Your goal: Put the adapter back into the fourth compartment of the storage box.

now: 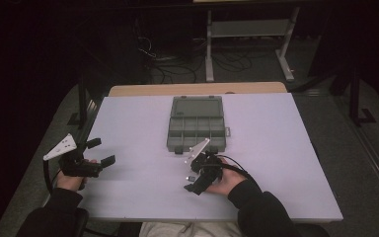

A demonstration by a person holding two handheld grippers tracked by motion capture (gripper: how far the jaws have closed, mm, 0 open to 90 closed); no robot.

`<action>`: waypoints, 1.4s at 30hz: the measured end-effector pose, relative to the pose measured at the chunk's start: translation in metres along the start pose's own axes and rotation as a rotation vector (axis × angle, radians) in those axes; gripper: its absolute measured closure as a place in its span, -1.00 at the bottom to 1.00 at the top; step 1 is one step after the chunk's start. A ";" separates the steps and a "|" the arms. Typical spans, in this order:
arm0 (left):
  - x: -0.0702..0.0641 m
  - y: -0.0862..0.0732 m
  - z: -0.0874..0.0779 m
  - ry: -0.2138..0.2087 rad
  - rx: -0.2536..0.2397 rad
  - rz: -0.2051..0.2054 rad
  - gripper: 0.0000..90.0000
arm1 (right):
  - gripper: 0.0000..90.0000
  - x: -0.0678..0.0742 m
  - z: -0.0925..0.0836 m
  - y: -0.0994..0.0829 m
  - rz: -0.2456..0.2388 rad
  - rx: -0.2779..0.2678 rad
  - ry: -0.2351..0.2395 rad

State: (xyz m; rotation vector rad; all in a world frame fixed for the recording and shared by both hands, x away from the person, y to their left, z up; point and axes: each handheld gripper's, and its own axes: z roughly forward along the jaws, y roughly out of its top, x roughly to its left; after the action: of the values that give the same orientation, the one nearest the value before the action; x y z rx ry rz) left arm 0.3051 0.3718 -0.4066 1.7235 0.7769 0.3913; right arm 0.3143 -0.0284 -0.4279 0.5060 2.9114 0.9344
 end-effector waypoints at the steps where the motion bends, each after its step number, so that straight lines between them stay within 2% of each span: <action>1: 0.000 0.000 0.000 0.001 -0.002 -0.001 -1.00 | -0.67 0.000 0.001 0.000 0.001 0.001 0.002; 2: 0.000 0.000 0.000 0.001 -0.002 -0.001 -1.00 | -0.67 0.000 0.001 0.000 0.001 0.001 0.002; 4: 0.000 0.000 0.000 0.002 -0.002 -0.001 -1.00 | -0.36 0.000 0.003 0.001 -0.022 0.013 0.031; 8: 0.000 0.000 0.000 0.001 -0.001 0.000 -1.00 | -0.27 0.001 0.005 0.001 -0.024 0.021 0.026; 9: 0.000 0.000 0.000 0.001 -0.002 0.000 -1.00 | -0.19 0.000 0.006 0.000 -0.021 0.030 0.024; 15: 0.000 0.000 0.000 0.002 -0.002 0.000 -1.00 | -0.11 -0.001 0.007 0.000 -0.022 0.032 0.028; 16: 0.000 0.000 0.000 0.001 -0.001 0.000 -1.00 | 0.06 -0.001 0.007 0.000 -0.022 0.032 0.029; 27: 0.000 0.000 0.000 0.001 -0.003 -0.001 -1.00 | 0.37 -0.004 0.010 -0.001 -0.005 0.045 0.010; 30: 0.000 0.000 0.000 0.002 -0.005 -0.002 -1.00 | 0.39 -0.004 0.010 -0.001 -0.006 0.044 0.010; 31: 0.000 0.000 0.000 0.001 -0.005 -0.001 -1.00 | 0.49 -0.004 0.010 -0.001 -0.007 0.043 0.003; 37: 0.000 0.000 0.000 0.000 -0.005 -0.003 -1.00 | 0.66 -0.005 0.009 -0.002 0.002 0.047 -0.007; 42: 0.000 0.000 0.000 0.000 -0.005 -0.004 -1.00 | 0.66 -0.007 0.009 -0.002 0.015 0.049 -0.006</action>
State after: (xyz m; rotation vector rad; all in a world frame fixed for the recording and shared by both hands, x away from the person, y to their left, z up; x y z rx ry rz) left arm 0.3050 0.3720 -0.4067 1.7168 0.7785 0.3910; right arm 0.3214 -0.0268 -0.4364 0.5325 2.9357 0.8635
